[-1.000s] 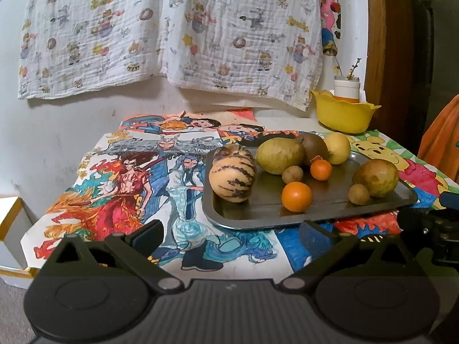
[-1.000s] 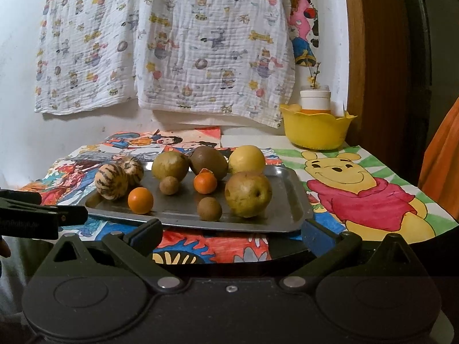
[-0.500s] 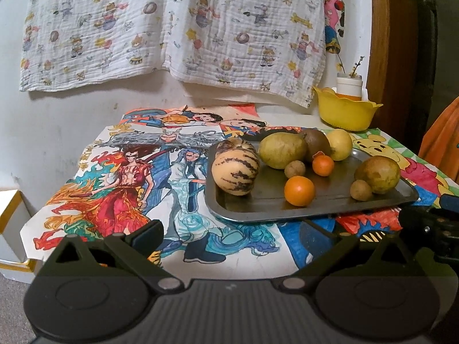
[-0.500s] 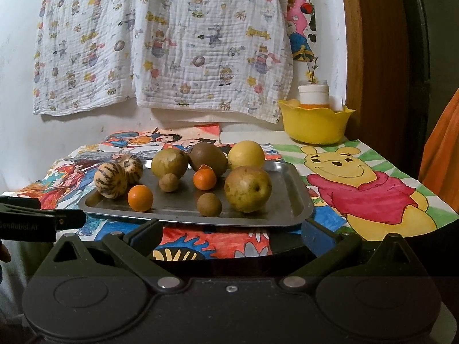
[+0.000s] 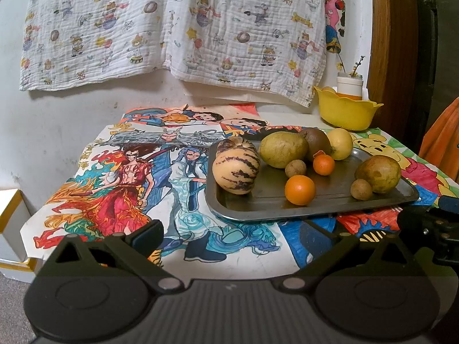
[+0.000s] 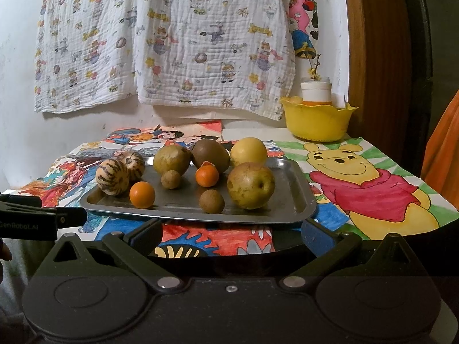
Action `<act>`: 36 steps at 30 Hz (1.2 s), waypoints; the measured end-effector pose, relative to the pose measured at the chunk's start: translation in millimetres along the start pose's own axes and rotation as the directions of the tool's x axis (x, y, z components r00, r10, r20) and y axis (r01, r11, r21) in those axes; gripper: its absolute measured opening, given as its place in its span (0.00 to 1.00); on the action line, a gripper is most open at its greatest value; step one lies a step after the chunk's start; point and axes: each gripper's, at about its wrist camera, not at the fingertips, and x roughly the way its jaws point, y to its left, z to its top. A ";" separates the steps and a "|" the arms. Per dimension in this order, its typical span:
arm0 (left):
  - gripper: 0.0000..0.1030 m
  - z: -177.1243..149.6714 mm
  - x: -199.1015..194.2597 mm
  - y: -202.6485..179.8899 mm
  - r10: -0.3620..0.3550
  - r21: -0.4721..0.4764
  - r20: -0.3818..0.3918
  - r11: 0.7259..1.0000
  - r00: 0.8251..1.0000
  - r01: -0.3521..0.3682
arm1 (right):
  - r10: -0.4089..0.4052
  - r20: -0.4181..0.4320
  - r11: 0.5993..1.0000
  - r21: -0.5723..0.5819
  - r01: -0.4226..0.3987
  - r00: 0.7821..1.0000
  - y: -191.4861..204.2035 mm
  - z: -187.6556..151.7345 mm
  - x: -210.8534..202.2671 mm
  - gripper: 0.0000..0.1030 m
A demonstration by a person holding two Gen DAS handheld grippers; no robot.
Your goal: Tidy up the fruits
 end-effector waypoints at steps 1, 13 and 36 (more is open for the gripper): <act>1.00 0.1 0.0 0.0 0.000 0.000 0.000 1.000 1.000 0.000 | 0.000 0.000 1.000 0.000 0.000 1.000 0.1 -0.1 -0.2 0.99; 1.00 0.3 0.1 0.2 0.000 0.000 -0.001 1.000 1.000 0.000 | 0.001 0.000 1.000 0.001 -0.001 1.000 0.6 0.1 -0.2 0.99; 1.00 -1.9 -0.6 -0.2 0.004 0.001 0.001 1.000 1.000 -0.004 | 0.001 -0.003 1.000 0.002 -0.001 1.000 1.9 0.5 0.4 0.99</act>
